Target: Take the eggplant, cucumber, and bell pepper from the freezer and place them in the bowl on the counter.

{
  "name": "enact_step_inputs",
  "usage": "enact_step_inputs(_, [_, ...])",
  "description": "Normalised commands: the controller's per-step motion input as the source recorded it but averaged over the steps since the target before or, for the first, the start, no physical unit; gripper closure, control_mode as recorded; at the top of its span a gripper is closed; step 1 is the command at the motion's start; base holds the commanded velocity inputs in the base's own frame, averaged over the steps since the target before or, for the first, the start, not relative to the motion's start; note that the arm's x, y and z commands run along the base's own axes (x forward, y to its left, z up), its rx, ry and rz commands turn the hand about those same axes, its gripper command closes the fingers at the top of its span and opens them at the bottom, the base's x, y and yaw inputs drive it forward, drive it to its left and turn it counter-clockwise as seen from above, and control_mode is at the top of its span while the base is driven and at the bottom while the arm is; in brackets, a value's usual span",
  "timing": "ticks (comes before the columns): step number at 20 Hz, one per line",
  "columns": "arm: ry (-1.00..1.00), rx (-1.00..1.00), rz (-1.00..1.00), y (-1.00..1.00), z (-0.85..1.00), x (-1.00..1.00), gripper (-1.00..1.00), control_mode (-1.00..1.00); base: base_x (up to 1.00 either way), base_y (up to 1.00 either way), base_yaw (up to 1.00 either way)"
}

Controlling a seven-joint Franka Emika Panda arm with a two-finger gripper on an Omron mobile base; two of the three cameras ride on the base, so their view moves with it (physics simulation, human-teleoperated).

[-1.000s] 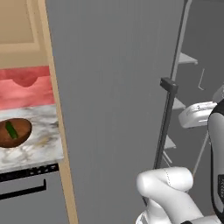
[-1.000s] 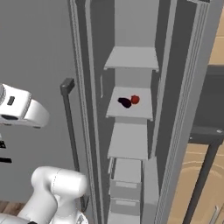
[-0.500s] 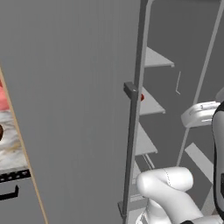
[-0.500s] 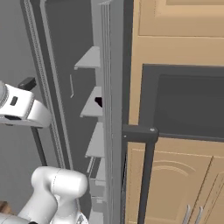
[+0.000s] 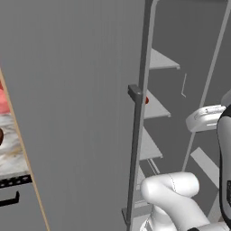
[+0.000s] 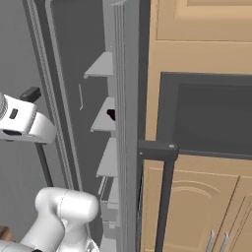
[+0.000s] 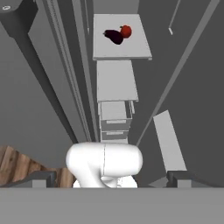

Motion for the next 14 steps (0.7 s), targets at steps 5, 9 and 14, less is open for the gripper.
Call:
enact_step_inputs(5, [0.00,0.00,0.00,0.00,0.00,0.00,-1.00,1.00,0.29,-0.34,-0.25])
enact_step_inputs(9, [0.00,0.00,0.00,0.00,0.00,0.00,-1.00,1.00,0.32,-0.20,-0.36])
enact_step_inputs(14, [0.00,0.00,0.00,0.00,0.00,0.00,-1.00,1.00,0.32,-0.23,-0.30])
